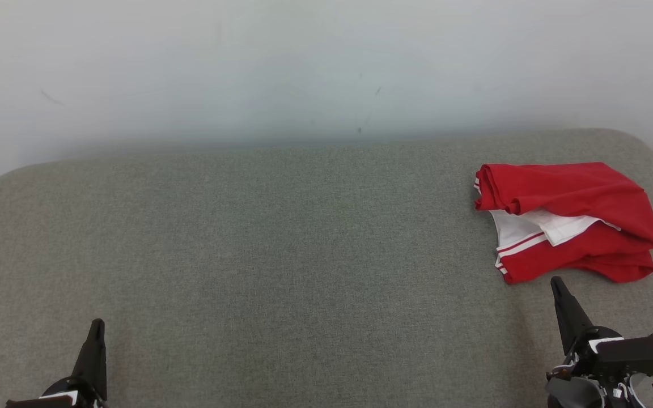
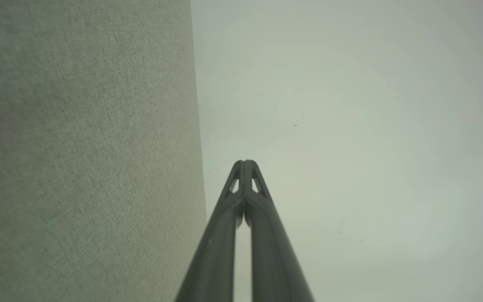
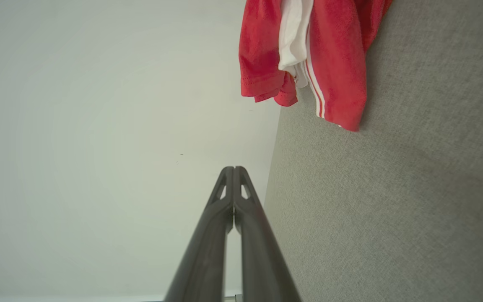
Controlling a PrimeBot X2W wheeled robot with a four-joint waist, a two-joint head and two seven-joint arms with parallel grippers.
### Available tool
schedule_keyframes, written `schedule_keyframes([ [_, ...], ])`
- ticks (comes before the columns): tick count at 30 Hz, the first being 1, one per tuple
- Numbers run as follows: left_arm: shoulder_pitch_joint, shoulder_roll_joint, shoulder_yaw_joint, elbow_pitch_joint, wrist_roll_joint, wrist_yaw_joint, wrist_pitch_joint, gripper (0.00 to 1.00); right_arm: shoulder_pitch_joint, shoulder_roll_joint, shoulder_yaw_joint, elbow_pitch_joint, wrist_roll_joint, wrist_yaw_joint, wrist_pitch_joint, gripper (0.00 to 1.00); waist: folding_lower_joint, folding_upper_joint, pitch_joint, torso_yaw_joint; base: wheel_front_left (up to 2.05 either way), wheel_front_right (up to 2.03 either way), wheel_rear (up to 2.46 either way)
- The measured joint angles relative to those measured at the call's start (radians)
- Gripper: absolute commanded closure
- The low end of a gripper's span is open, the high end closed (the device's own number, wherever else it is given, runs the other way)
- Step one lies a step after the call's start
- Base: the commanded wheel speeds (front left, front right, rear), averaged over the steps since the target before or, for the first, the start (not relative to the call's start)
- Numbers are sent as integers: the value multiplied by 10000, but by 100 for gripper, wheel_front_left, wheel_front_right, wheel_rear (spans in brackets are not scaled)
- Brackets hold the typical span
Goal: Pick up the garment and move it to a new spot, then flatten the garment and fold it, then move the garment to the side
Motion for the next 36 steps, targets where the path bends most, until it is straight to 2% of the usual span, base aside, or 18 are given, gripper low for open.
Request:
schedule_keyframes([
  [36,-93,0,-2,4,0,0,0,100,0,2,0,0,0,2,0,100,0,0,0,0,0,0,0],
])
